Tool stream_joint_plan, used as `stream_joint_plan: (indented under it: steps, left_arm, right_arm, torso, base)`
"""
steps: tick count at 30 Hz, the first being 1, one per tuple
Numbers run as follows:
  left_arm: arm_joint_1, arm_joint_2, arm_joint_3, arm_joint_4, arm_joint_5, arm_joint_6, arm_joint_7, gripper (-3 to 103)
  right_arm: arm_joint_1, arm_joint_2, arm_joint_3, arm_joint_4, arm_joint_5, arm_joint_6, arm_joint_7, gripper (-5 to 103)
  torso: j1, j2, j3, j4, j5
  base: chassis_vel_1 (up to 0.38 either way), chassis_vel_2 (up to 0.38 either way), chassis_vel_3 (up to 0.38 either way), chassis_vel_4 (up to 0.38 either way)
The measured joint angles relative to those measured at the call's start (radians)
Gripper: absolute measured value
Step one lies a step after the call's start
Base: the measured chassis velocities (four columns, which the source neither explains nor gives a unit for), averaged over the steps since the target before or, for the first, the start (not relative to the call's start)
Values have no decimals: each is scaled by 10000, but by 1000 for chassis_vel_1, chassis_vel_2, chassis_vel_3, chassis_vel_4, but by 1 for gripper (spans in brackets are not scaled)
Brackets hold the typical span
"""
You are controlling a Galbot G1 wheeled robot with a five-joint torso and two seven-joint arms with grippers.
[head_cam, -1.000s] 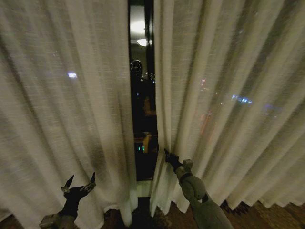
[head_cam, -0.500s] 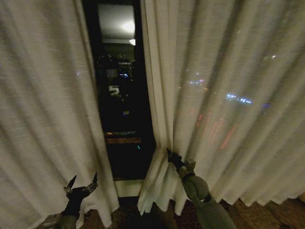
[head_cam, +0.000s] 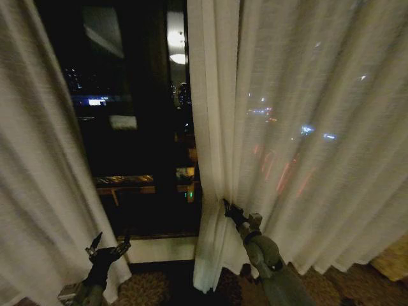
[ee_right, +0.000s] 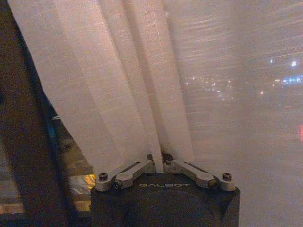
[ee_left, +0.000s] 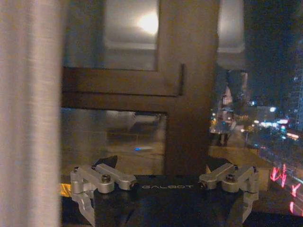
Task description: Open the curtains by pulling them apart, changing their state from closed to fully open.
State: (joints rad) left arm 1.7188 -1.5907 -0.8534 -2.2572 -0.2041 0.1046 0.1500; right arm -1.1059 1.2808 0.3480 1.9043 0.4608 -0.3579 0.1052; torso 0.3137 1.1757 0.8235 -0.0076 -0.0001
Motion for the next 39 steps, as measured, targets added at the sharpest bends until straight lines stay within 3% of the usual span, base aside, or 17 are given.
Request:
stream_joint_plan:
  steps: [39]
  left_arm:
    - [181,-7,197,-86,282,-29,-66,100]
  right_arm:
    - [-130,-65,779,-67,201,52,3,0]
  torso:
    - [0,0,0,0,3]
  base:
    - [-358,-352,354,349]
